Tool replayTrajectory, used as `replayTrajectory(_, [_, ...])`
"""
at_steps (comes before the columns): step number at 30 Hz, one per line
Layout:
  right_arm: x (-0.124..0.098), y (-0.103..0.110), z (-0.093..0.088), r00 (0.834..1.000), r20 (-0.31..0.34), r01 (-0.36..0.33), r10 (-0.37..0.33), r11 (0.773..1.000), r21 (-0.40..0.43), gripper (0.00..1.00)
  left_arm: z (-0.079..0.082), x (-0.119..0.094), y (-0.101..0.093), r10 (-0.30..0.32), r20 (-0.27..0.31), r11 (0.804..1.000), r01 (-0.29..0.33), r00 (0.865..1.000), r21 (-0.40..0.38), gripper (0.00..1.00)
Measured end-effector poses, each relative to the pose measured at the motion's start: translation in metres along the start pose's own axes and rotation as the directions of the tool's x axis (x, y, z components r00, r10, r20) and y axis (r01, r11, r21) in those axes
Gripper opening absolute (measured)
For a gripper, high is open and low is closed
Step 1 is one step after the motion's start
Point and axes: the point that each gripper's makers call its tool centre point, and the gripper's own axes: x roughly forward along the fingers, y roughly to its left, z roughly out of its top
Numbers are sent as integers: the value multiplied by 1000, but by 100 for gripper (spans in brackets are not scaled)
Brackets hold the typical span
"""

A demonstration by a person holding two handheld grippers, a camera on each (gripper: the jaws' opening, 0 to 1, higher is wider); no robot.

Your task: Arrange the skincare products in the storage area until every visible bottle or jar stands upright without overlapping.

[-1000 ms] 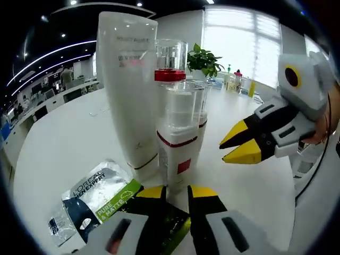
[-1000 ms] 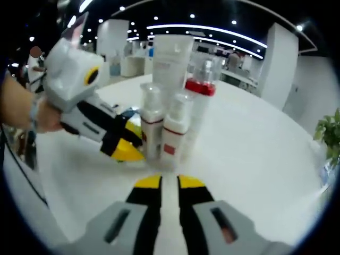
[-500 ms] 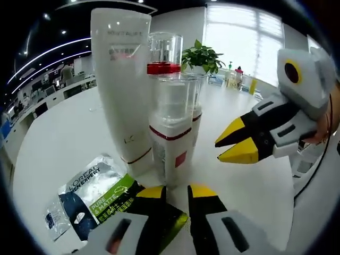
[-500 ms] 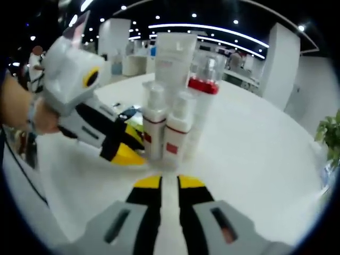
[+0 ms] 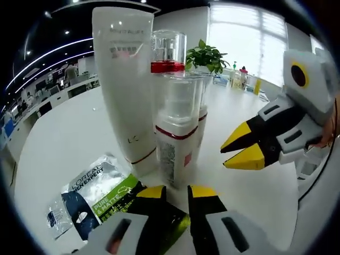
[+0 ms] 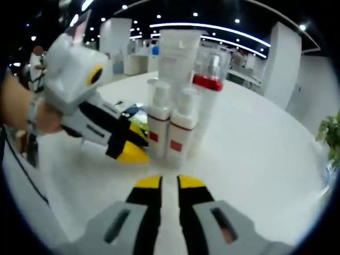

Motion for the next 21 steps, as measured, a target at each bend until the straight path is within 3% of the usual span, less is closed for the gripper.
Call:
replayTrajectory(14, [1, -3, -3, 1000, -6, 6, -6, 1000, 6, 10, 1, 1, 4, 28, -4, 1000, -28, 1000, 9, 17])
replayTrajectory(21, [2, 1, 0, 1000, 7, -6, 6, 1000, 14, 10, 3, -15, 12, 56, 19, 998, -56, 998, -37, 17])
